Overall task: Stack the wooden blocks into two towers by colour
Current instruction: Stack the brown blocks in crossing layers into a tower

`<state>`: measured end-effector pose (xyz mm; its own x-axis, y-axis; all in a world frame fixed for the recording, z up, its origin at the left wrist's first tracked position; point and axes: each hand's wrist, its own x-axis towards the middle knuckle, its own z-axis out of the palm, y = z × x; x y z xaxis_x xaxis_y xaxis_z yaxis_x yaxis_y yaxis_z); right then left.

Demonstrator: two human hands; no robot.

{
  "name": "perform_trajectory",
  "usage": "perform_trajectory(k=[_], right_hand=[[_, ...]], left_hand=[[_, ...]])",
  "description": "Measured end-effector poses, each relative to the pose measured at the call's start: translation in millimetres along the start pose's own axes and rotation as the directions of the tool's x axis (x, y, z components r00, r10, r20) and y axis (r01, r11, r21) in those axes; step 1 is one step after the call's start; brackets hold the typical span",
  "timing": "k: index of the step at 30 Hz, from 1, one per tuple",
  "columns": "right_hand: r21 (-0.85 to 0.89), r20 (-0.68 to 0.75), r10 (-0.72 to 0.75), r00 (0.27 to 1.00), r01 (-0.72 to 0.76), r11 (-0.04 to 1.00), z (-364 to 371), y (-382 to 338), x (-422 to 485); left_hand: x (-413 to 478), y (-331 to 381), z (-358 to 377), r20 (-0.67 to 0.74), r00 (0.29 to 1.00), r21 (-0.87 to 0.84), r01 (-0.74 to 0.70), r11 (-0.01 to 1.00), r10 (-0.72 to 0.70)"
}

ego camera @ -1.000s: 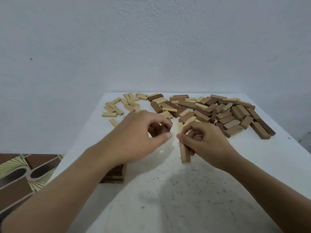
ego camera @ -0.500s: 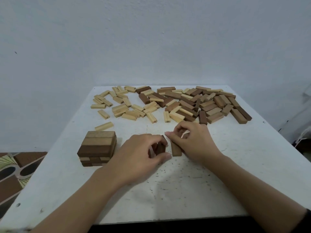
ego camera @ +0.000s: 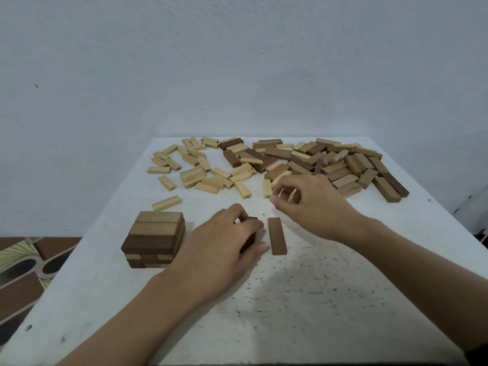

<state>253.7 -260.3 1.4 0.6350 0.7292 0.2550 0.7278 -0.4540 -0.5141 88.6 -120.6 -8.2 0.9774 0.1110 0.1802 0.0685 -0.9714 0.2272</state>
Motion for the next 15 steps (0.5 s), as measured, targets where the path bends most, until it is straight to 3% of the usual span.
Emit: perform_trajectory(k=[8,12,15], right_hand=[[-0.066,-0.054,-0.128,0.990,0.124,0.990,10,-6,62],[-0.115,-0.051,-0.116,0.992,0.109,0.987,12,-9,94],[-0.125,-0.031,-0.071,0.997,0.066,0.990,20,-7,109]], left_hand=[[-9,-4,-45,-0.085,0.996,-0.029,0.038,0.999,-0.040],[-2,-26,-74,-0.133,0.989,-0.149,0.043,0.988,-0.063],[20,-54,-91,-0.064,0.995,-0.229,0.065,0.971,-0.082]])
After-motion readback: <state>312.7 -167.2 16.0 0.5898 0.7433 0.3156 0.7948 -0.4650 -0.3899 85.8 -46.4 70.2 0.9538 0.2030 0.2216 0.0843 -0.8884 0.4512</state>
